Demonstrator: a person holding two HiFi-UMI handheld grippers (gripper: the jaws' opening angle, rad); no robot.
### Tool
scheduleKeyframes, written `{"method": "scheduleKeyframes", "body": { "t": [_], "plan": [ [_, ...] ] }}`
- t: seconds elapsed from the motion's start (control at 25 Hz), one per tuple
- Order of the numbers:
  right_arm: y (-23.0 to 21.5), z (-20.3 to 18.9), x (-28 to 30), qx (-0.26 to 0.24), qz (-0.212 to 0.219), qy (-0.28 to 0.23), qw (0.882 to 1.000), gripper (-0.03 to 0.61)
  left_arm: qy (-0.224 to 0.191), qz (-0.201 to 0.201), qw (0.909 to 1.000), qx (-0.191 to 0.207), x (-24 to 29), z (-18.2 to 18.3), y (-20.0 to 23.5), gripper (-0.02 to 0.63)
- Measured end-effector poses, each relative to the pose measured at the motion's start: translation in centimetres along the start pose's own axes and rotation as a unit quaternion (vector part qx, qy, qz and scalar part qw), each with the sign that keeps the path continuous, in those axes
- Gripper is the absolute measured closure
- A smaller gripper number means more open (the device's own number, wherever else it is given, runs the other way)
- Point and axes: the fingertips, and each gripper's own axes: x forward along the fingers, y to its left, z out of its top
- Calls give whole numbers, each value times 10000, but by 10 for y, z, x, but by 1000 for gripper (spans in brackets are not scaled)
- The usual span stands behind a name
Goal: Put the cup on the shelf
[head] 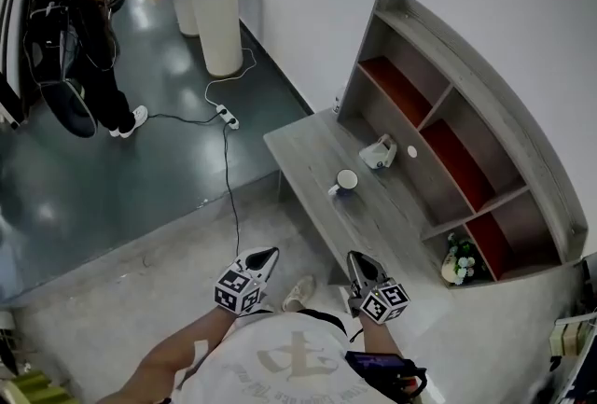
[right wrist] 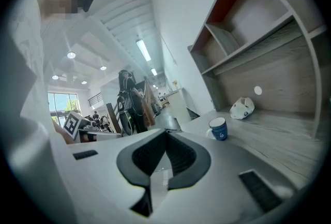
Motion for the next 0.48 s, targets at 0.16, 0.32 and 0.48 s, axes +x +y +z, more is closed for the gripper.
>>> {"method": "scheduleKeyframes", "body": {
  "t": [0.16, 0.32, 0.48],
  "plan": [
    [-32, 22, 21, -35, -36, -71, 10000, 574, 6, -55, 10000, 77, 36, 20, 11, 612],
    [-63, 37, 36, -17, -88, -116, 9999, 574, 77, -110, 9998, 123, 73, 34, 19, 612],
    [-93, 47, 39, 86, -154, -149, 9997, 574, 166, -201, 9994, 227, 110, 50, 16, 612]
  ]
}}
